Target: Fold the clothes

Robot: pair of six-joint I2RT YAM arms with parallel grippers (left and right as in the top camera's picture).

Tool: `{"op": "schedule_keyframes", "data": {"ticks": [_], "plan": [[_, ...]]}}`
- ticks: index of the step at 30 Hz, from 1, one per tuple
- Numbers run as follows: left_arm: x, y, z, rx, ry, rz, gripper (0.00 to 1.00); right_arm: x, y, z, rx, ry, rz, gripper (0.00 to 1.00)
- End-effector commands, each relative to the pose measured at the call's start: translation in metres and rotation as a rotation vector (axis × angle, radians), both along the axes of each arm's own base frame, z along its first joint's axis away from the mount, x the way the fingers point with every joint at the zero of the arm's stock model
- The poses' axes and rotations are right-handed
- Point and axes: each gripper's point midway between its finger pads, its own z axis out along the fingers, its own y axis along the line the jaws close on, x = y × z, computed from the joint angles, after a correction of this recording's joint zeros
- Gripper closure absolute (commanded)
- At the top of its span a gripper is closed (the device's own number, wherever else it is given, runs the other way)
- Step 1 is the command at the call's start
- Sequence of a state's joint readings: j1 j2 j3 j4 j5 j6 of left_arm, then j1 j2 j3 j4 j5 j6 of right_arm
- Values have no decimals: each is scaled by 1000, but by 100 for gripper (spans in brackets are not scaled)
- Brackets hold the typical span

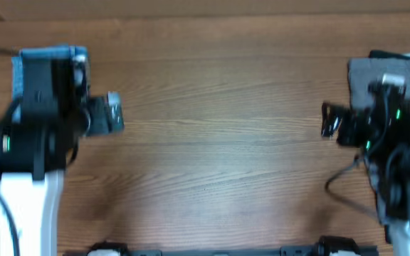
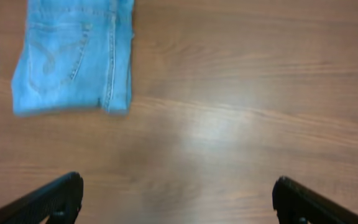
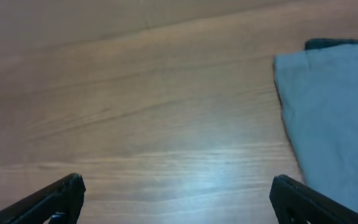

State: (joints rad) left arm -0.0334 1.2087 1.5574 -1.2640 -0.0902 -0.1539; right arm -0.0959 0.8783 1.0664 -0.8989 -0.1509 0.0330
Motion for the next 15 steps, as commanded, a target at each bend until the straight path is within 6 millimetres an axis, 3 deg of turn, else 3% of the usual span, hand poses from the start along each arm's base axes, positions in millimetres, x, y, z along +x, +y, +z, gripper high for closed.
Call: {"op": "schedule_keyframes", "data": {"ticks": [1, 3, 5, 9, 12, 15], "plan": [[-33, 4, 3, 21, -226, 0, 0, -26, 2, -29, 4, 10, -3, 0], [-50, 5, -18, 21, -288, 3, 0, -40, 4, -50, 12, 89, -3, 0], [-56, 6, -36, 26, -282, 4, 0, -47, 5, -61, 17, 149, -3, 0], [-81, 7, -92, 35, -57, -1, 0, -44, 4, -69, 21, 187, -3, 0], [-86, 7, -108, 38, 9, -2, 0, -42, 4, -74, 23, 213, -3, 0], [-87, 7, -109, 38, 14, -2, 0, -40, 4, -80, 26, 242, -3, 0]]}}
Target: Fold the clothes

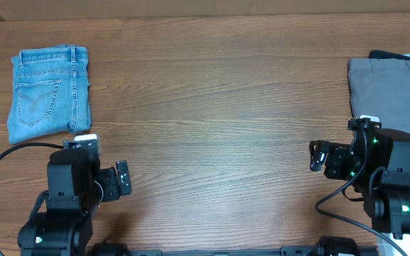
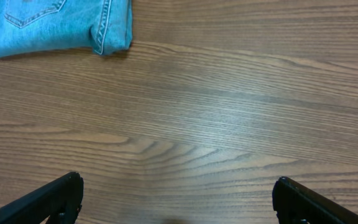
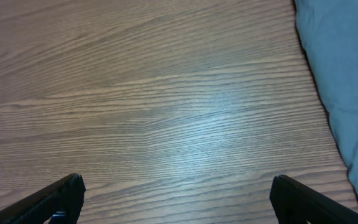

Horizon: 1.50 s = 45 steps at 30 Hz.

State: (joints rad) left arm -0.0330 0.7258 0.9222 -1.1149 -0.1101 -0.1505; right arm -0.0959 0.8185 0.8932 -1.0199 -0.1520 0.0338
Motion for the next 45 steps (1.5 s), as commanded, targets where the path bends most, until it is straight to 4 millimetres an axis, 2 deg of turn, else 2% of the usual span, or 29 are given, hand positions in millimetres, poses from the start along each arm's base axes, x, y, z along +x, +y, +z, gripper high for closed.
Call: {"op": "schedule_keyframes", "data": {"ticks": [1, 4, 8, 10, 15, 21, 22, 24, 45], "plan": [[-1, 1, -3, 20, 11, -12, 0, 2, 0, -6, 3, 25, -3, 0], [-1, 1, -3, 20, 11, -12, 0, 2, -1, -5, -1, 21, -6, 0], [-1, 1, -3, 20, 11, -12, 0, -6, 1, 28, -36, -179, 7, 0], [-1, 1, -3, 20, 11, -12, 0, -8, 6, 34, -40, -281, 26, 0], [-1, 1, -3, 20, 11, -12, 0, -3, 30, 22, -26, -698, 124, 0], [-1, 1, -3, 20, 11, -12, 0, 3, 29, 8, -49, -920, 114, 0], [-1, 1, -3, 20, 11, -12, 0, 5, 29, 3, -49, -928, 114, 0], [-1, 1, -3, 20, 11, -12, 0, 9, 30, -25, -35, -872, 114, 0], [-1, 1, -3, 22, 11, -10, 0, 9, 30, -22, -31, -880, 113, 0]]}}
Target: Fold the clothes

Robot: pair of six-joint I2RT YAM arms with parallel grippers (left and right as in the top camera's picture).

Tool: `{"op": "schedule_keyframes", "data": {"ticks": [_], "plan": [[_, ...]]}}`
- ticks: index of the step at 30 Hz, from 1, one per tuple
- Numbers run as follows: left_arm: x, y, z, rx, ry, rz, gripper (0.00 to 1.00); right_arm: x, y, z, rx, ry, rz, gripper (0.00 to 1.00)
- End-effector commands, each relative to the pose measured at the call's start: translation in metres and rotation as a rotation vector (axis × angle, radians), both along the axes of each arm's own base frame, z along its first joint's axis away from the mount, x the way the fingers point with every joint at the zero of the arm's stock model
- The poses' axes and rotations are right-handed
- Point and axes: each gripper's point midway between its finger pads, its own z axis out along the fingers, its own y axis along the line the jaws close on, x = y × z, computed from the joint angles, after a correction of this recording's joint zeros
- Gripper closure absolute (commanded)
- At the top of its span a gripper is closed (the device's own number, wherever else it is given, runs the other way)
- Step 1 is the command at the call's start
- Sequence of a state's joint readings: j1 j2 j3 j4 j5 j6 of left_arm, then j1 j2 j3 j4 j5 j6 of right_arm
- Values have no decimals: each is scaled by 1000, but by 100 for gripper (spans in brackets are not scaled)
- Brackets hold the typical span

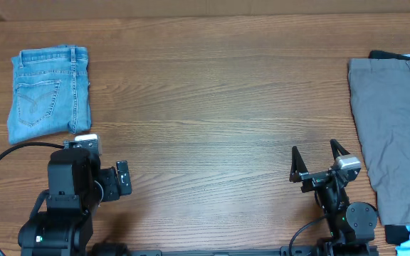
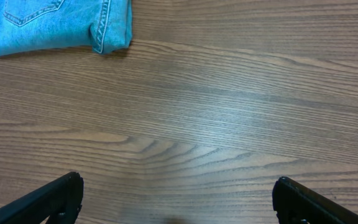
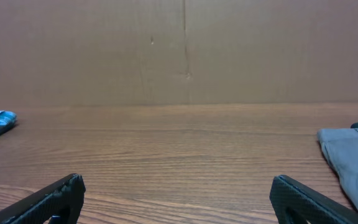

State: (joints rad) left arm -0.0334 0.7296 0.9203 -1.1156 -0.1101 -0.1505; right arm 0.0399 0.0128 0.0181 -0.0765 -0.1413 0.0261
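Note:
Folded blue jeans (image 1: 48,92) lie at the table's far left, also in the left wrist view (image 2: 55,28) and as a sliver in the right wrist view. A grey garment (image 1: 393,135) lies spread at the right edge (image 3: 350,158). My left gripper (image 1: 119,181) sits near the front left, open and empty (image 2: 176,199). My right gripper (image 1: 317,162) rests low at the front right, open and empty (image 3: 176,199), pointing across the table.
Something dark (image 1: 390,54) pokes out behind the grey garment. A light blue cloth corner shows at the bottom right. A brown wall (image 3: 185,50) backs the wooden table (image 1: 219,121).
My right arm has drawn back to the front edge and lowered, its camera now looking level across the table. The left arm and both garments have not moved.
First both arms were out over the garments, left by the jeans, right by the grey garment. Then both were nearer the front, looking down at bare wood. Now the right arm lies folded low at the front right.

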Motion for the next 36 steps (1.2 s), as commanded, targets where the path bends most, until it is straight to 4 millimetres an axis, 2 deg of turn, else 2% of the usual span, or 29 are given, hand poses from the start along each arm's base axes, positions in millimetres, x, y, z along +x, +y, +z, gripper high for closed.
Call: {"op": "schedule_keyframes", "data": {"ticks": [1, 4, 6, 8, 10, 13, 16, 21, 22, 23, 24, 25, 27, 36], "plan": [[-1, 1, -2, 20, 5, -11, 0, 0, 0, -1, 8, -5, -4, 0], [-9, 2, -8, 27, 23, -17, 0, 0, 0, -1, 8, -5, -4, 0], [-8, 2, -17, 44, -24, -33, 0, 0, 0, -1, 8, -5, -4, 0], [0, 3, -39, 44, -109, -29, 0, 0, 0, -1, 8, -5, -4, 0], [17, 2, -68, 25, -266, -12, 0, 0, 0, -1, 8, -5, -4, 0], [31, 1, -81, -16, -466, 20, 0, 0, 0, -1, 8, -5, -4, 0], [39, 5, -74, -8, -634, 40, 0, 0, 0, -1, 8, -5, -4, 0], [43, 17, -16, 114, -946, 56, 0, 0, 0, -1, 8, -5, -4, 0], [43, 19, -10, 125, -969, 59, 0, 0, 0, -1, 8, -5, -4, 0], [43, 20, -8, 134, -975, 63, 0, 0, 0, -1, 8, -5, -4, 0], [43, 20, -19, 133, -932, 59, 0, 0, 0, -1, 8, -5, -4, 0], [43, 16, -41, 106, -843, 40, 0, 0, 0, -1, 8, -5, -4, 0], [45, 5, -40, 75, -852, -19, 0, 0, 0, -1, 8, -5, -4, 0], [45, 5, -40, 74, -851, -20, 0, 0, 0, -1, 8, -5, -4, 0]]}}
